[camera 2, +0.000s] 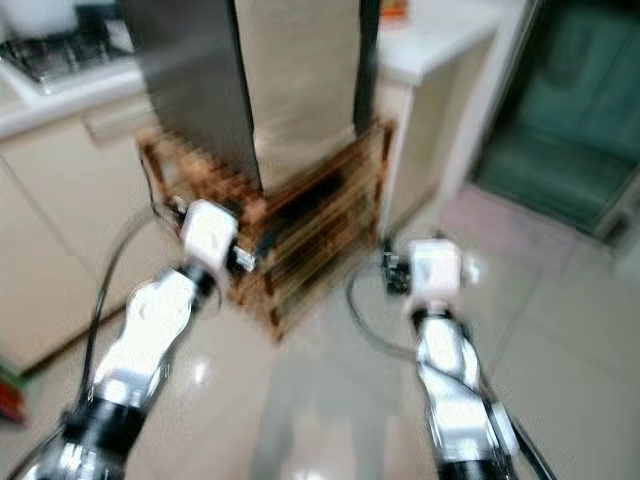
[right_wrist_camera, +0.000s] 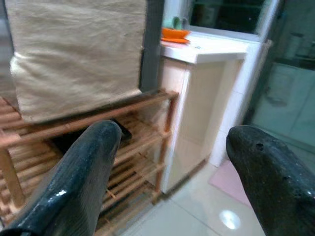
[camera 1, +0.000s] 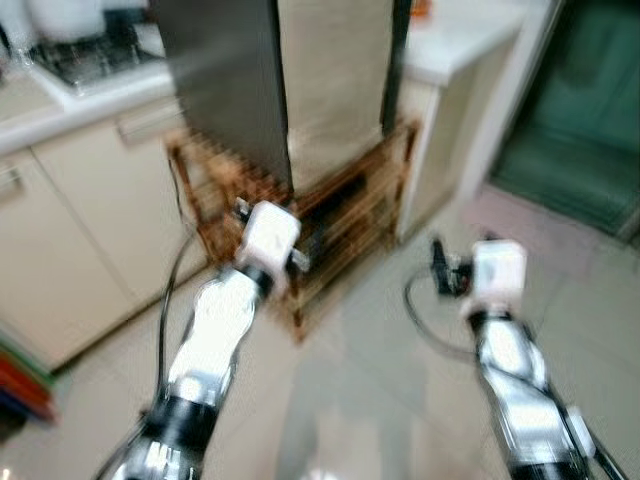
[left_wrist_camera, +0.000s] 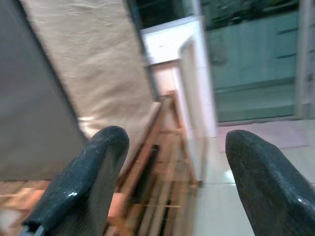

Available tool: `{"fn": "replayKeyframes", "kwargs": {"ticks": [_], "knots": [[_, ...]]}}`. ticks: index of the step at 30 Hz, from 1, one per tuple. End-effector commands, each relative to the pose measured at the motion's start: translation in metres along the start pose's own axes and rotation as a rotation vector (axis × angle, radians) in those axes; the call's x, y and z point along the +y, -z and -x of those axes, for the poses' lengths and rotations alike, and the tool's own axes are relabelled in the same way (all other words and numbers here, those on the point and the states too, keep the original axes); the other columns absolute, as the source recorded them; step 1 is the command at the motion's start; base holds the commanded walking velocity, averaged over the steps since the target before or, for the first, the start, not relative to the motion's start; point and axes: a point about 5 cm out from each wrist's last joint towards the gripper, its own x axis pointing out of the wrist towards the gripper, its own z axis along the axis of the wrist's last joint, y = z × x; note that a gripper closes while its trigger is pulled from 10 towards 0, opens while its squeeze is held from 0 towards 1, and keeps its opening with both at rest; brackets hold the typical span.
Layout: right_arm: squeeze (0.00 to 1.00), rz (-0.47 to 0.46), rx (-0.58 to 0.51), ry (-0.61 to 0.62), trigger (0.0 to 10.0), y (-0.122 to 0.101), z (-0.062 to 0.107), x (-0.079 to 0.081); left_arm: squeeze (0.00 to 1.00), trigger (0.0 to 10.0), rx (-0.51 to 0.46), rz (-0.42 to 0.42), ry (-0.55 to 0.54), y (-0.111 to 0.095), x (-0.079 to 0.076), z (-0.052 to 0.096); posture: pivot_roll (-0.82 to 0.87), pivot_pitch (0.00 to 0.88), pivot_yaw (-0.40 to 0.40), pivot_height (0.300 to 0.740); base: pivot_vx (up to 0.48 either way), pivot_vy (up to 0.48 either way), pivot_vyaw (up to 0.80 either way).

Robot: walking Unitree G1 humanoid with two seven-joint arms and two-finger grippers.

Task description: Restocking fridge

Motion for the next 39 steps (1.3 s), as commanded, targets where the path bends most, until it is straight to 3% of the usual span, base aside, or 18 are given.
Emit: {"fn": "replayKeyframes", "kwargs": {"ticks": [1, 3, 4, 5, 6, 7, 9, 10, 18, 39], "knots": [[0.00, -0.008, -0.024, -0.026, 10.0, -0.005, -0.003, 0.009, 0.01, 10.0, 0.027, -0.016, -0.045, 0.006, 0.009, 0.006, 0.07, 0.002, 0.027, 0.740, 0.000, 0.000, 0.00], [0.00, -0.005, -0.025, -0.025, 10.0, -0.005, -0.003, 0.008, 0.01, 10.0, 0.036, -0.027, -0.038, 0.007, 0.009, 0.007, 0.07, 0.002, 0.026, 0.740, 0.000, 0.000, 0.00], [0.00, -0.003, -0.027, -0.023, 10.0, -0.005, -0.003, 0.007, 0.36, 10.0, 0.051, -0.017, -0.066, 0.009, 0.011, 0.007, 0.07, 0.001, 0.027, 0.740, 0.439, 0.000, 0.00], [0.00, -0.001, -0.028, -0.021, 10.0, -0.005, -0.003, 0.007, 0.36, 10.0, 0.062, -0.008, -0.088, 0.010, 0.012, 0.007, 0.07, 0.001, 0.027, 0.740, 0.439, 0.000, 0.00], [0.00, -0.001, -0.030, -0.019, 10.0, -0.005, -0.003, 0.006, 0.65, 10.0, 0.077, -0.010, -0.103, 0.012, 0.013, 0.007, 0.07, 0.001, 0.028, 0.740, 0.412, 0.244, 0.00], [0.00, -0.001, -0.030, -0.019, 10.0, -0.005, -0.003, 0.006, 0.65, 10.0, 0.077, -0.010, -0.103, 0.012, 0.013, 0.007, 0.07, 0.001, 0.028, 0.740, 0.412, 0.244, 0.00], [0.00, 0.001, -0.032, -0.016, 10.0, -0.005, -0.004, 0.005, 0.64, 10.0, 0.079, -0.017, -0.105, 0.012, 0.013, 0.007, 0.07, 0.001, 0.030, 0.740, 0.399, 0.266, 0.00], [0.00, 0.001, -0.033, -0.015, 10.0, -0.005, -0.003, 0.005, 0.00, 10.0, 0.075, -0.020, -0.103, 0.011, 0.013, 0.005, 0.07, 0.000, 0.030, 0.740, 0.401, 0.262, 0.00], [0.00, 0.001, -0.033, -0.016, 10.0, -0.005, -0.003, 0.006, 0.00, 10.0, 0.063, -0.022, -0.108, 0.006, 0.016, -0.001, 0.06, 0.003, 0.034, 0.740, 0.409, 0.162, 0.00], [0.00, 0.002, -0.032, -0.022, 10.0, -0.003, -0.001, 0.008, 0.00, 10.0, 0.042, -0.030, -0.045, 0.001, 0.007, -0.006, 0.06, 0.014, 0.036, 0.740, 0.469, 0.000, 0.00]]}}
